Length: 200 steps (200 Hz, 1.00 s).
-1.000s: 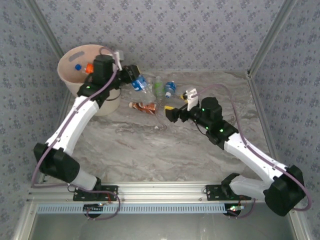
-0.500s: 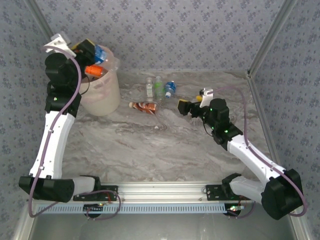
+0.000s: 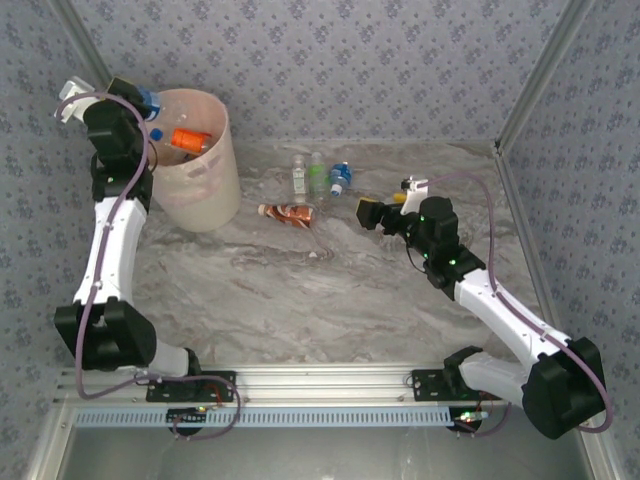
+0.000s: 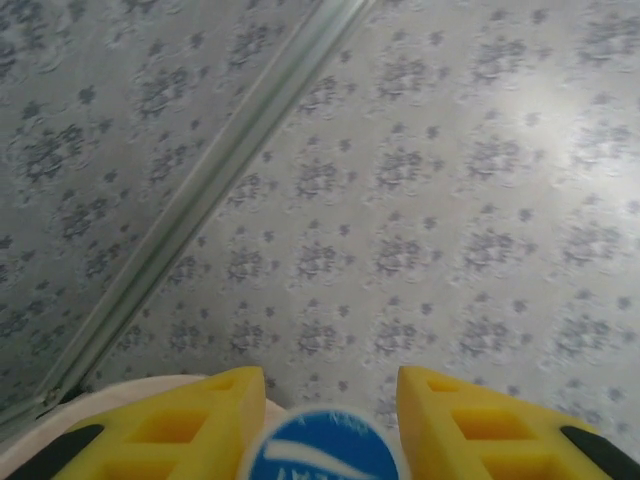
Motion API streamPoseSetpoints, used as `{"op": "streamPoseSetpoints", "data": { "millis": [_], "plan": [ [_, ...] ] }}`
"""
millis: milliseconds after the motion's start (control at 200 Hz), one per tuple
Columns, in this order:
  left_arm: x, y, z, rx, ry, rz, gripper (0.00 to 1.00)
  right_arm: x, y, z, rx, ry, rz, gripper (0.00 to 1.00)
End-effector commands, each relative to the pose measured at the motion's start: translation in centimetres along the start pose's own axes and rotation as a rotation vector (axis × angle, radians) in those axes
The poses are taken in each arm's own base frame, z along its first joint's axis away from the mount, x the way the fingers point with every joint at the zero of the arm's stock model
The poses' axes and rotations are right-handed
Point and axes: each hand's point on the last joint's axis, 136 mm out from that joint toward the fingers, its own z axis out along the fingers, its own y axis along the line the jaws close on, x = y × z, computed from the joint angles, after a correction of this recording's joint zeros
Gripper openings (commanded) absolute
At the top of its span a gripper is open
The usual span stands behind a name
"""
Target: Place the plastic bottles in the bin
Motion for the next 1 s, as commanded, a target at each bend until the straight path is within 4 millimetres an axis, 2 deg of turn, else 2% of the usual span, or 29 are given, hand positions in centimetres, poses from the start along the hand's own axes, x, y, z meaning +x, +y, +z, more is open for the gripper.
{"op": "streamPoseSetpoints", "data": {
  "millis": [0, 70, 110, 160, 225, 420, 685, 819, 994],
  "plan": [
    [0.0, 0.8, 2.2, -0.027, -0.033, -0.045, 0.39, 0.3, -0.5, 0.0, 0.017, 0.005, 0.021, 1.00],
    [1.2, 1.5, 3.2, -0.059, -0.007, -0.063, 0.43, 0.3, -0.4, 0.0, 0.015, 0.007, 0.025, 1.00],
    [1.9, 2.7, 3.3, -0.115, 0.006, -0.088, 0.57, 0.2, -0.5, -0.1, 0.016, 0.006, 0.027, 1.00],
    [2.2, 4.0, 3.2, -0.177, 0.004, -0.106, 0.81, 0.3, -0.5, -0.1, 0.019, 0.009, 0.030, 1.00],
    [2.2, 4.8, 2.7, -0.203, -0.012, -0.106, 0.92, 0.4, -0.5, -0.1, 0.018, 0.012, 0.034, 1.00],
    [1.7, 4.1, 1.5, -0.196, 0.040, -0.016, 0.96, 0.8, -0.9, 0.0, 0.032, 0.028, 0.040, 1.00],
    [3.8, 2.9, 0.4, -0.166, 0.223, 0.057, 0.98, 1.5, -1.1, 0.9, 0.029, 0.065, 0.083, 1.00],
    [5.8, 0.7, -0.6, -0.128, 0.314, 0.137, 0.98, 2.4, -1.8, 1.7, 0.057, 0.104, 0.112, 1.00],
    [7.9, -2.2, -2.7, -0.090, 0.368, 0.221, 0.98, 2.6, -2.5, 2.4, 0.081, 0.096, 0.150, 1.00]
  ]
}}
